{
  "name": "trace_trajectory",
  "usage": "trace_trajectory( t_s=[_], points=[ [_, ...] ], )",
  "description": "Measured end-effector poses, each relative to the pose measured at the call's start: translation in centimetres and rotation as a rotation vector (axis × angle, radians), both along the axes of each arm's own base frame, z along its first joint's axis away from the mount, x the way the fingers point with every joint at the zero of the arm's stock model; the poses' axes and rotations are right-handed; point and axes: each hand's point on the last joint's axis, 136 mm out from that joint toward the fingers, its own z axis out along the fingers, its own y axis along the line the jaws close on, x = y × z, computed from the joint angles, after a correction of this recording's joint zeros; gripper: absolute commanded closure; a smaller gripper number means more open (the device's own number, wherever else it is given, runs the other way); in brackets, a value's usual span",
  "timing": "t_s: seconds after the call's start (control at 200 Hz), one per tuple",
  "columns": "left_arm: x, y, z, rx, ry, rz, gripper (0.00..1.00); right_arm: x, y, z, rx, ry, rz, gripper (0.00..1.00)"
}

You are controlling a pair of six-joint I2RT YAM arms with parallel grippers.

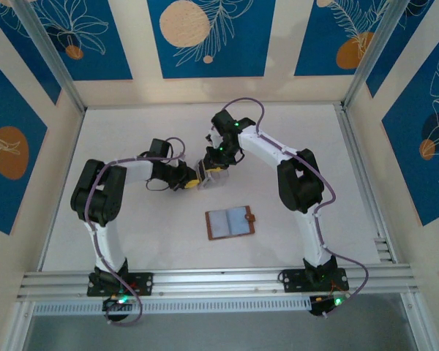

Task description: Put the credit cards into the card holder

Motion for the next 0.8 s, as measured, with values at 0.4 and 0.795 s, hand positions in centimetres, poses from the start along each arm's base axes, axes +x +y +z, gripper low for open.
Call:
trace_trajectory(
  t_s=[0.4,0.795],
  points=[
    [0.3,0.1,-0.4,0.008,-0.006,0.005,0.86,0.1,-0.1,0.3,0.039,0.03,-0.011,0.59],
    [0.3,0.2,-0.8,0.017,-0.002,0.009,0.86,0.3,0.0,0.9,0.092,0.055,-0.018,0.53]
  ],
)
